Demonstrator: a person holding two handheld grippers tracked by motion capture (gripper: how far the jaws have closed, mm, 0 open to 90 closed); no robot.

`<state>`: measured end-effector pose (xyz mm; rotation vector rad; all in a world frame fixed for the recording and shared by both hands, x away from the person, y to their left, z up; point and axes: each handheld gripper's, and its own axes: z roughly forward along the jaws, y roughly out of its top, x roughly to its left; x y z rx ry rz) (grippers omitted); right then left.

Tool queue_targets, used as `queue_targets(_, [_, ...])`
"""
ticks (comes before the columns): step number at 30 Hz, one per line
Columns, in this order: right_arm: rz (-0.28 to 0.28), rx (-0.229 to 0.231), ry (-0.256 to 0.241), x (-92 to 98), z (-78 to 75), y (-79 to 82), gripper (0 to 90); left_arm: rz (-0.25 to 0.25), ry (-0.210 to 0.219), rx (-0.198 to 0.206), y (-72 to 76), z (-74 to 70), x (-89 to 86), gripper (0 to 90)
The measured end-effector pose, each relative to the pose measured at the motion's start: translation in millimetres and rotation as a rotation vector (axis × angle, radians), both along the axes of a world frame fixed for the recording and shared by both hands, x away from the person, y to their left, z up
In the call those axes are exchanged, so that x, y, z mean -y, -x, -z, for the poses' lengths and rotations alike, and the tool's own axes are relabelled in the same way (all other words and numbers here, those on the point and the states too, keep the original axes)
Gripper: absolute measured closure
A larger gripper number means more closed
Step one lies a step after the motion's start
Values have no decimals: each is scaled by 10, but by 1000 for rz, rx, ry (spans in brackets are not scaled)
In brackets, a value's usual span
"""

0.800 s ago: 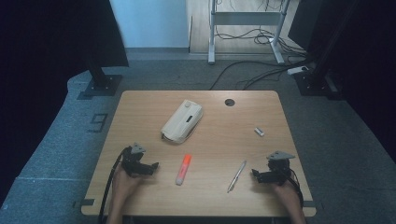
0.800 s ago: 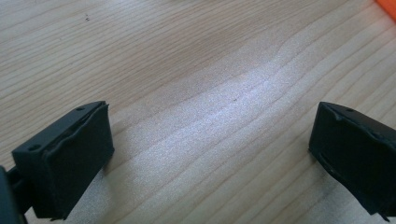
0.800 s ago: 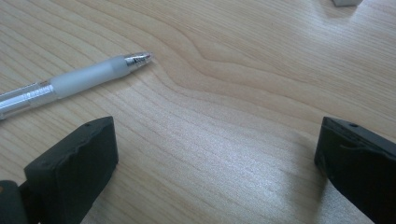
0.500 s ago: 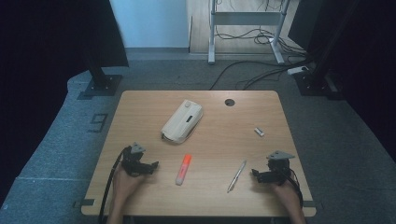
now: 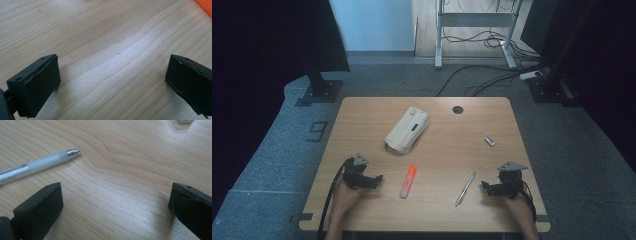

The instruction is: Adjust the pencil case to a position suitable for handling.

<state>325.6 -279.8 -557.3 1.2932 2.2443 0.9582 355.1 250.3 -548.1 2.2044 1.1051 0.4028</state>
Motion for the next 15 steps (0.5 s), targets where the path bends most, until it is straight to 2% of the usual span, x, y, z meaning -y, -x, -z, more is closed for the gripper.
queue_targets(5, [0,0,0,0,0,0,0,16,-7,-16,6,-18,52,0])
queue_targets(9, [0,0,0,0,0,0,0,30,23,-23,7,-59,67,0])
queue_targets(12, [0,0,0,0,0,0,0,29,53,-12,8,-108,71,0])
queue_targets(15, [0,0,0,0,0,0,0,28,63,-10,-6,-163,86,0])
